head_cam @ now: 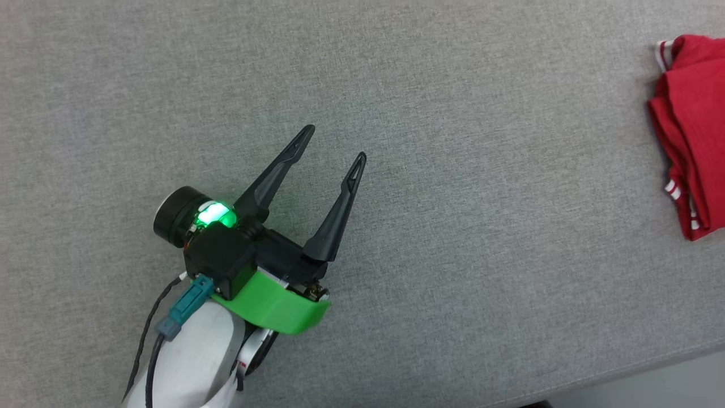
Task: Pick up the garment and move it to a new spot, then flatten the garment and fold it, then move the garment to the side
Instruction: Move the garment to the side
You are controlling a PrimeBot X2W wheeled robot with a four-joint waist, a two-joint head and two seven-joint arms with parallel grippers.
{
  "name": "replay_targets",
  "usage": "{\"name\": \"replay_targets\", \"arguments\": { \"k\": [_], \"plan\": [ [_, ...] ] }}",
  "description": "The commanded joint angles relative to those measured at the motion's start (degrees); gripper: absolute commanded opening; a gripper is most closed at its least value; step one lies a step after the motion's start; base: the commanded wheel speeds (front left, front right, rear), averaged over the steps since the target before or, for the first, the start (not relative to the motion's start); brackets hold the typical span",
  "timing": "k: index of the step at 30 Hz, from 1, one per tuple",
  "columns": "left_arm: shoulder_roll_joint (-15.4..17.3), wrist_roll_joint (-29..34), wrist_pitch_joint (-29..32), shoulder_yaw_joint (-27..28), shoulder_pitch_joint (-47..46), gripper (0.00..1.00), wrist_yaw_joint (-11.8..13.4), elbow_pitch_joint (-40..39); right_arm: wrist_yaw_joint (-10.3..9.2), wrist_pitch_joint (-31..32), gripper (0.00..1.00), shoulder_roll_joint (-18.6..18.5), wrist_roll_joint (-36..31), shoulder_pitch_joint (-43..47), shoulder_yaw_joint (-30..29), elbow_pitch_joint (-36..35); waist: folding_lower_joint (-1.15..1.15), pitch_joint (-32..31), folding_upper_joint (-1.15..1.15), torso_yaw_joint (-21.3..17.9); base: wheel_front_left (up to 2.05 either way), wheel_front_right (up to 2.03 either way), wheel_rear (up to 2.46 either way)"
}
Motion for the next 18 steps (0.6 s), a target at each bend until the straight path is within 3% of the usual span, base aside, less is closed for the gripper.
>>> {"name": "replay_targets", "arguments": {
  "k": [1,10,12,18],
  "plan": [
    [0.6,0.4,-0.3,-0.2,-1.3,1.00,-0.2,-0.3,-0.11,-0.6,0.00,0.2,-1.0,-1.4,-0.7,0.7,-0.01,1.4,0.00,-0.6,0.00,0.00,0.00],
    [0.6,0.0,-0.3,-0.3,-2.6,1.00,-0.2,-0.4,-0.11,-2.7,0.00,2.0,-2.9,-2.9,-4.3,3.9,-0.01,2.4,0.00,0.0,0.00,0.00,0.00],
    [0.4,-0.1,-0.3,-0.3,-2.6,1.00,-0.2,-0.1,-0.11,-3.3,1.00,2.5,-3.7,-3.1,-4.8,3.8,-0.01,2.0,0.00,0.2,0.00,0.00,0.00],
    [-0.9,-0.8,-0.3,0.1,-2.2,1.00,-0.2,1.3,-0.11,-3.8,1.00,3.7,-4.4,-2.8,-5.6,2.4,-0.01,-1.4,0.00,1.3,0.00,0.00,0.00]
  ]
}}
